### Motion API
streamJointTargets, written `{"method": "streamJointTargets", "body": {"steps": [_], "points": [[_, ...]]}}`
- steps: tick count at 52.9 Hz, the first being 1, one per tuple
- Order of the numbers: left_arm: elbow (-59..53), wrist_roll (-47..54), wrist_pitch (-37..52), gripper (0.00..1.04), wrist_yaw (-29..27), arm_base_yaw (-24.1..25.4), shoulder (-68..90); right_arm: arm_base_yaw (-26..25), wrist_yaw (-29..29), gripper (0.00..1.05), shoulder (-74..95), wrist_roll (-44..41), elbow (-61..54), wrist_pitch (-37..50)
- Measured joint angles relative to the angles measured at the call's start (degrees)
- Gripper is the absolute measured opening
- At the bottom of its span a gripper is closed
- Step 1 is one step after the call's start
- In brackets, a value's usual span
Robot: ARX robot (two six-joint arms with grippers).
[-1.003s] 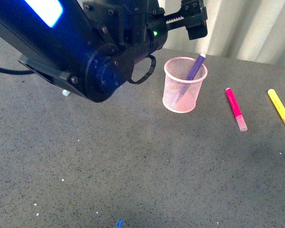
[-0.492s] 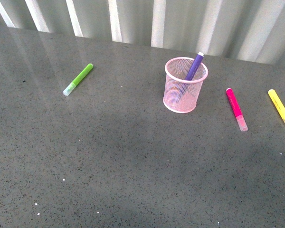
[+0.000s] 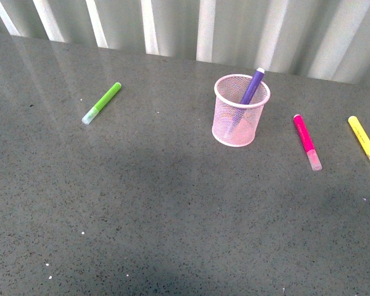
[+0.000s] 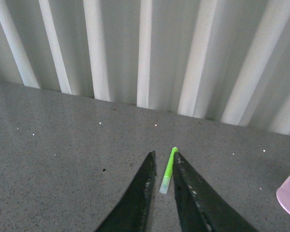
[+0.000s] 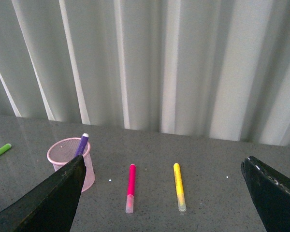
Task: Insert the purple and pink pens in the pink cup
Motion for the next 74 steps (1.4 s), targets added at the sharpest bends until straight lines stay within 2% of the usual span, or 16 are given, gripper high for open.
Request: {"method": "streamJointTargets", "body": {"steps": [3, 5, 26, 32, 44, 74], "points": [[-1.73, 0.15, -0.07, 0.04, 0.17, 0.0, -2.12, 0.0, 0.02, 0.98, 0.0, 0.0, 0.0, 0.0], [-3.21, 0.42, -0.44, 0.04, 0.28, -0.02, -4.17, 0.0, 0.04, 0.98, 0.0, 0.0, 0.0, 0.0], [-10.91, 0.59, -9.05, 0.04, 0.22, 0.0, -20.28, 0.0, 0.02, 0.98, 0.0, 0.0, 0.0, 0.0], [-13.4, 0.61, -7.45, 0.04, 0.2, 0.0, -21.84, 0.0, 0.02, 0.98, 0.0, 0.0, 0.0, 0.0], [-13.57, 0.61, -17.4, 0.04, 0.2, 0.0, -32.7, 0.0, 0.02, 0.98, 0.0, 0.0, 0.0, 0.0], [-13.6, 0.61, -32.15, 0.04, 0.22, 0.0, -48.02, 0.0, 0.02, 0.98, 0.0, 0.0, 0.0, 0.02]]}}
